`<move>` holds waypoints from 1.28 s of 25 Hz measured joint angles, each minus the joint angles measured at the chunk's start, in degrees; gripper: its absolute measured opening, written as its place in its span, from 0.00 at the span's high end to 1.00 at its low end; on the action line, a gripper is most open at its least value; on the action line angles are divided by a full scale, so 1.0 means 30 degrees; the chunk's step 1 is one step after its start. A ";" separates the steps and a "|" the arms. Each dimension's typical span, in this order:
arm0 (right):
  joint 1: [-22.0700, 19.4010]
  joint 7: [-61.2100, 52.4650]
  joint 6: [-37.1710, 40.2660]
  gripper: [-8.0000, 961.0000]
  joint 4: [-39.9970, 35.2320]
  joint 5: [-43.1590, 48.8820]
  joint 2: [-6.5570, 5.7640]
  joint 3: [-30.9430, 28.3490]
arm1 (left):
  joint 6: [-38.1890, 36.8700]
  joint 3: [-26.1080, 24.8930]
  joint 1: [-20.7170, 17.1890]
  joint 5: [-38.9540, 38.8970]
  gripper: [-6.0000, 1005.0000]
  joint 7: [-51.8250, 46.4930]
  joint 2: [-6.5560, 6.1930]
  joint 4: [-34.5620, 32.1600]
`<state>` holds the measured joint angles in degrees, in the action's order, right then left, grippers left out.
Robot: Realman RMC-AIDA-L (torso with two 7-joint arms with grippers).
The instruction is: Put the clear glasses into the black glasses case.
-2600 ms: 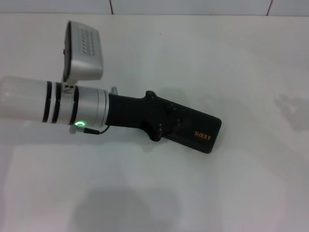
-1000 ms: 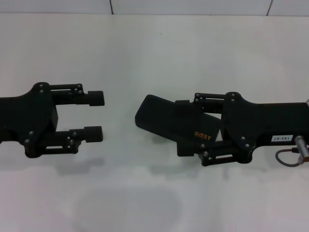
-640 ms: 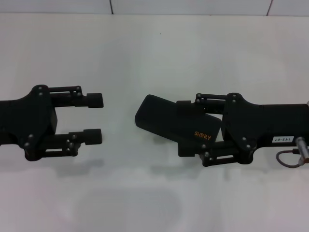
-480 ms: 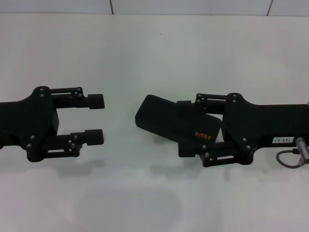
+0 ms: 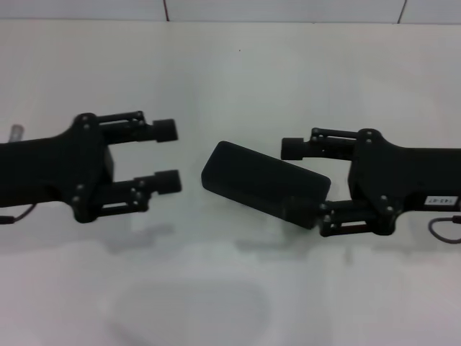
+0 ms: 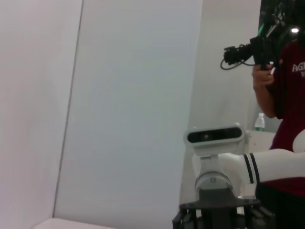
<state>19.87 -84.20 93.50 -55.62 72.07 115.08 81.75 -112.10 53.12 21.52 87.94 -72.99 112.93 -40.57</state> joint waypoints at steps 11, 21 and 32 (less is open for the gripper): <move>-0.0325 0.0250 0.0497 0.18 0.0027 0.0049 -0.0070 -0.0247 | 0.0109 -0.0067 0.0575 0.1016 0.35 -0.0101 0.0301 0.0020; -0.0213 0.0264 0.0503 0.18 0.0262 0.0088 -0.0071 -0.0238 | 0.0279 -0.0073 0.0532 0.1017 0.35 -0.0068 0.0351 0.0020; -0.0355 0.0291 0.0502 0.18 0.0288 0.0088 -0.0071 -0.0617 | 0.0281 -0.0071 0.0340 0.1009 0.35 -0.0061 0.0352 0.0018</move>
<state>18.81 -83.32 95.01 -54.76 72.34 114.87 79.90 -111.26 52.91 22.54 90.96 -73.18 113.99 -40.52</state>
